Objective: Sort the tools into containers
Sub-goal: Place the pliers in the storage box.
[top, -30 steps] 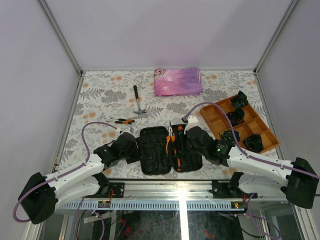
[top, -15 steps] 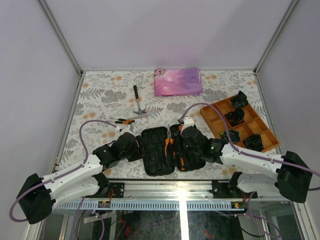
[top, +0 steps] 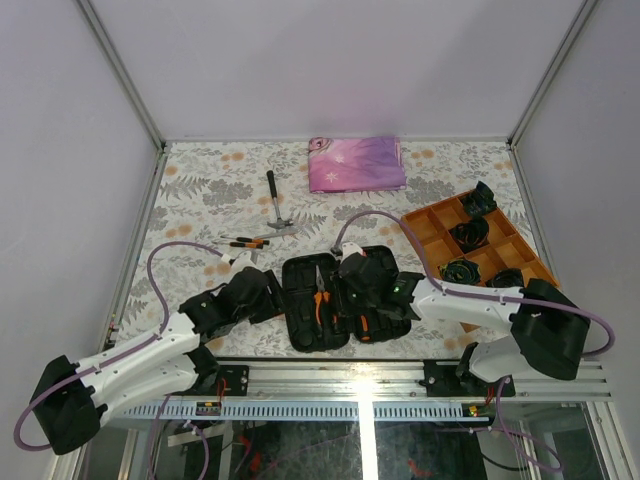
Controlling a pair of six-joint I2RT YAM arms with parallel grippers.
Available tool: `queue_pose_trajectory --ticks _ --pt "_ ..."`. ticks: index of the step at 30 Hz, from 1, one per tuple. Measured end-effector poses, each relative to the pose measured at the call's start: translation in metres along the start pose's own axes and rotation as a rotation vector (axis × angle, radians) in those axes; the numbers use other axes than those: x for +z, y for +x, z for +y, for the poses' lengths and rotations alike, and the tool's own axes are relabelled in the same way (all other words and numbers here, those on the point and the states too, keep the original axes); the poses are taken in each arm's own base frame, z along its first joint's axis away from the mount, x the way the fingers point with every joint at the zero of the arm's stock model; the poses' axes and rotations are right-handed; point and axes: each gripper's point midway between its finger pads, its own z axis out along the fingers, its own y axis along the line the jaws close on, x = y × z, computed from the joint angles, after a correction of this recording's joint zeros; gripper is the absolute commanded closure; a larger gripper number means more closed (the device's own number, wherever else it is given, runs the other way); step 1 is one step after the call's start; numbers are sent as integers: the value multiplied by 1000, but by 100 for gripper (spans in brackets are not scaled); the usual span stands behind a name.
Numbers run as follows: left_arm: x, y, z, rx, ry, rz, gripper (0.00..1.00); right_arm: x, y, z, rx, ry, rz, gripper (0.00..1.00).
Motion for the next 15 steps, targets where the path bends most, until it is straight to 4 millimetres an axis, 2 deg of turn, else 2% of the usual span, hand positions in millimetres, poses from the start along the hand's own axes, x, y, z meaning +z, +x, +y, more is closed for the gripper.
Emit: queue_pose_trajectory --ticks 15 --pt "8 7 9 10 -52 29 47 32 10 15 -2 5 98 100"
